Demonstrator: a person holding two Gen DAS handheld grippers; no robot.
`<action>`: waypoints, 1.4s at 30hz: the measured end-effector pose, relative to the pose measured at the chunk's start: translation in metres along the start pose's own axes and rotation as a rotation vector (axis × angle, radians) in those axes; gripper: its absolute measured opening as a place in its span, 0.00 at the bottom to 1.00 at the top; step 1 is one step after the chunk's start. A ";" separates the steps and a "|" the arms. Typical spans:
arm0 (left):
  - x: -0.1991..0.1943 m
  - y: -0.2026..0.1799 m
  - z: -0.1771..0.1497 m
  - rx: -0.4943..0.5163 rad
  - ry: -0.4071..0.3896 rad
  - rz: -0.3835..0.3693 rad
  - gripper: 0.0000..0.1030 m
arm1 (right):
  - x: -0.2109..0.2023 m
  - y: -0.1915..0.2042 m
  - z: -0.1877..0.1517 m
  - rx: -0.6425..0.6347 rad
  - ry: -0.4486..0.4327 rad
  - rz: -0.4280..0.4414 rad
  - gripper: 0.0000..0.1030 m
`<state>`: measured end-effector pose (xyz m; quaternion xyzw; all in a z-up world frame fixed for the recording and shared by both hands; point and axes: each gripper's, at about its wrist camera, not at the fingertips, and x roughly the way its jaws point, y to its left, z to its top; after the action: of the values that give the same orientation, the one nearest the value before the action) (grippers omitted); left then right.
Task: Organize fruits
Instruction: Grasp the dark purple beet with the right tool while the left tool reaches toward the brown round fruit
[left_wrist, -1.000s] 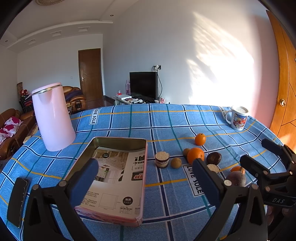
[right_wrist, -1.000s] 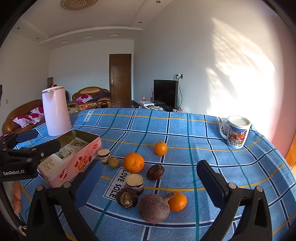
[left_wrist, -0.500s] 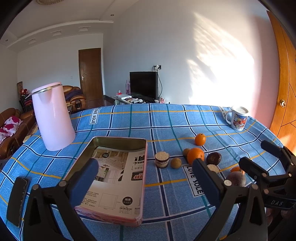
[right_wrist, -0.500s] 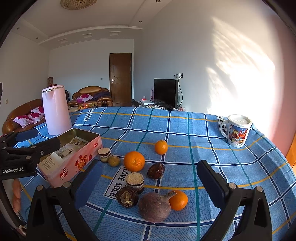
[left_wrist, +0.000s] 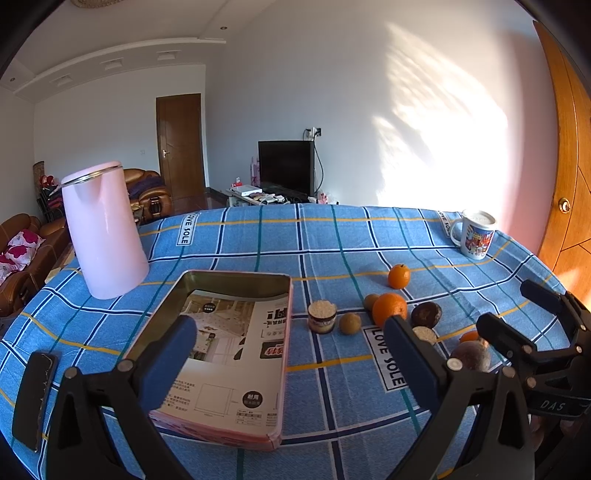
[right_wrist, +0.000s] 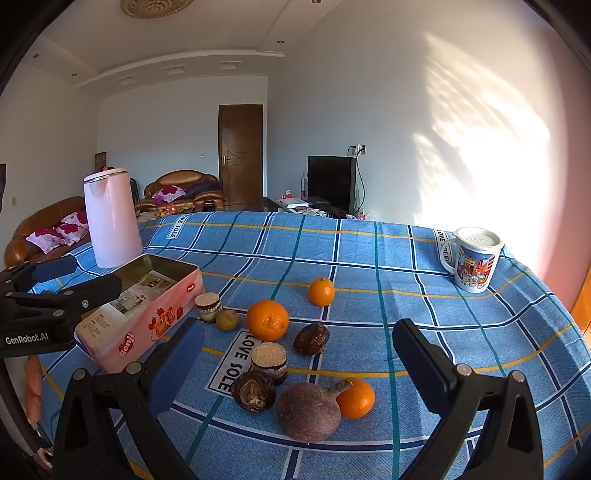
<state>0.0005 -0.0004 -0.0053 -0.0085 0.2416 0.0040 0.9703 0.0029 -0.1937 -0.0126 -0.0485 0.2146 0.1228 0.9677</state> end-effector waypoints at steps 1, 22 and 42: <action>0.000 0.000 0.000 0.000 0.000 0.000 1.00 | 0.000 0.000 0.000 0.000 0.000 -0.001 0.99; 0.006 -0.011 -0.006 0.010 0.022 -0.017 1.00 | 0.004 -0.008 -0.007 0.018 0.019 -0.010 0.99; 0.024 -0.046 -0.026 0.084 0.096 -0.098 1.00 | 0.007 -0.021 -0.047 -0.006 0.160 -0.002 0.74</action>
<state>0.0102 -0.0467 -0.0393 0.0203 0.2870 -0.0540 0.9562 -0.0039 -0.2195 -0.0569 -0.0614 0.2906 0.1185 0.9475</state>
